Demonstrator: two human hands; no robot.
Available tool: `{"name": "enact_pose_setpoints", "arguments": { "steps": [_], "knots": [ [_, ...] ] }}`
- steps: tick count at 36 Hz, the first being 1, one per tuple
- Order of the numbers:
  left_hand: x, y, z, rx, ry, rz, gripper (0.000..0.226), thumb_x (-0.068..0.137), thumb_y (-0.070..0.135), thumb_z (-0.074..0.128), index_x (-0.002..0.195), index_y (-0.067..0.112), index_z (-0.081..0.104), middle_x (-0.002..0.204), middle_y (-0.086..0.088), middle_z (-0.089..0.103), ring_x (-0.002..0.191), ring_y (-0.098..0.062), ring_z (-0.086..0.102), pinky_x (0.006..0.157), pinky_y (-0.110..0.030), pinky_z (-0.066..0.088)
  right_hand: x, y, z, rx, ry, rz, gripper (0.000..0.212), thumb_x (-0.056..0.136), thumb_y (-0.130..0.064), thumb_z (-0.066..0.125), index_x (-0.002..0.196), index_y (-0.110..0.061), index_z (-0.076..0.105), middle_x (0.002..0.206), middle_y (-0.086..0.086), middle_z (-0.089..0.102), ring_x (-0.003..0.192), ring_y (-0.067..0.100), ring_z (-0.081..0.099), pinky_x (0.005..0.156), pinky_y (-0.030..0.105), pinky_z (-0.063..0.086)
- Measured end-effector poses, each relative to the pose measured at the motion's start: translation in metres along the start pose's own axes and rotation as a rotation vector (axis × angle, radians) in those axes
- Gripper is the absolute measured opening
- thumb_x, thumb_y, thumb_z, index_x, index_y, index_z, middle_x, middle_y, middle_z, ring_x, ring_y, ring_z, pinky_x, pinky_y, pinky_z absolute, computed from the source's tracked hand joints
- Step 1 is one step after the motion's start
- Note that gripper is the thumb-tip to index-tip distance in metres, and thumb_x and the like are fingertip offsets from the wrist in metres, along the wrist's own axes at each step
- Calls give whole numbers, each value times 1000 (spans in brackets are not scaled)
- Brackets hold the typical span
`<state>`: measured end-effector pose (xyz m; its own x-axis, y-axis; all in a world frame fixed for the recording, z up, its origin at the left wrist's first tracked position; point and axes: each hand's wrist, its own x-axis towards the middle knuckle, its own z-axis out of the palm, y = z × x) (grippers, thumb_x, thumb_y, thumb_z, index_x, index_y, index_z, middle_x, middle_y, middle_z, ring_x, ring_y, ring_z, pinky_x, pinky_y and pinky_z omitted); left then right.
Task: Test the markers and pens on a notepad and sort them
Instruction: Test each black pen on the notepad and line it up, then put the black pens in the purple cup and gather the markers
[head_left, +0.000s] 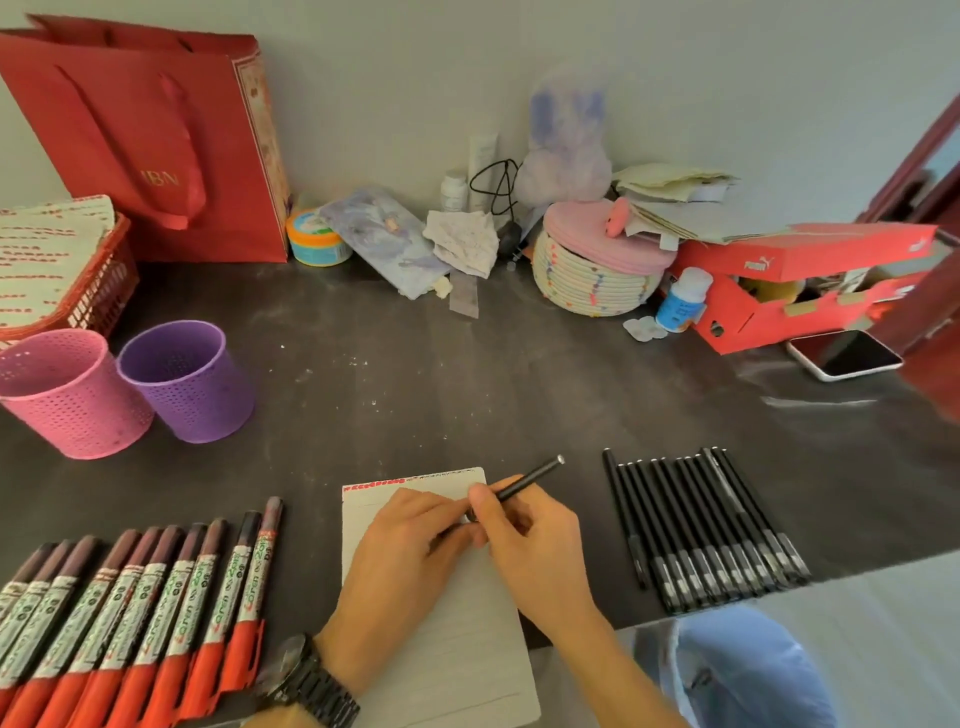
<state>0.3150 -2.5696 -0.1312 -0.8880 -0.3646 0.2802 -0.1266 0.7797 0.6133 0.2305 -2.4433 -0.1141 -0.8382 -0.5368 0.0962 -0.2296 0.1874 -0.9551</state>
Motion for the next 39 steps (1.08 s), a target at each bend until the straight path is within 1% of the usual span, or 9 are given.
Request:
{"name": "enact_pose_setpoints", "arguments": {
  "steps": [6,14,16,19,24,27,31,36,39],
  "knots": [
    [1,8,0,208,-209,-105,46,93,63,45,133,40,49,137,22,44,125,-2,39,105,-17,30,3,-12,-38,83,139,20,31,101,-34,57,74,-21,66,63,1,62,59,11,57,59,20,46],
    [14,32,-11,482,-378,-11,48,100,60,29,143,38,31,148,19,31,135,-6,34,97,-24,45,28,-1,-181,78,52,153,35,94,-6,49,70,-21,71,65,0,60,51,11,48,48,21,41],
    [19,40,-12,573,-400,-3,48,100,60,31,140,34,35,144,13,37,132,-10,40,94,-26,47,34,12,-219,-107,80,239,34,96,-8,51,77,-28,71,65,0,63,44,7,43,45,20,35],
    [35,64,-8,665,-352,35,44,100,58,33,131,28,43,128,5,47,119,-16,48,91,-29,48,38,25,-262,-431,89,375,16,96,-38,61,86,-26,63,76,0,70,59,9,57,59,30,42],
    [65,122,26,435,-354,-109,62,89,78,30,105,22,50,103,2,58,96,-21,60,77,-35,53,34,33,-281,-694,-110,618,68,78,-77,62,108,-18,49,100,3,63,90,18,62,70,33,45],
    [77,147,64,447,-406,-204,74,84,85,29,99,15,46,104,-5,62,92,-26,64,65,-32,45,36,29,-272,-748,-147,602,95,72,-84,62,129,-12,41,110,1,60,98,19,61,65,29,43],
    [90,163,105,481,-428,-363,100,79,88,34,135,6,39,123,-11,57,101,-25,63,62,-33,41,40,23,-249,-831,-190,602,124,67,-89,60,149,-3,25,131,10,57,110,26,61,79,36,51],
    [97,171,132,495,-387,-493,85,74,82,53,120,12,40,110,-9,47,63,-22,39,48,-34,25,46,24,-230,-998,-180,573,109,76,-78,64,147,-4,25,140,15,49,114,31,60,84,41,53],
    [102,172,135,456,-426,-539,84,69,79,60,118,14,38,114,-9,44,72,-23,43,56,-35,32,48,26,-222,-1052,-181,557,92,83,-65,63,143,-4,29,139,15,50,120,35,56,85,40,49]
  ]
}}
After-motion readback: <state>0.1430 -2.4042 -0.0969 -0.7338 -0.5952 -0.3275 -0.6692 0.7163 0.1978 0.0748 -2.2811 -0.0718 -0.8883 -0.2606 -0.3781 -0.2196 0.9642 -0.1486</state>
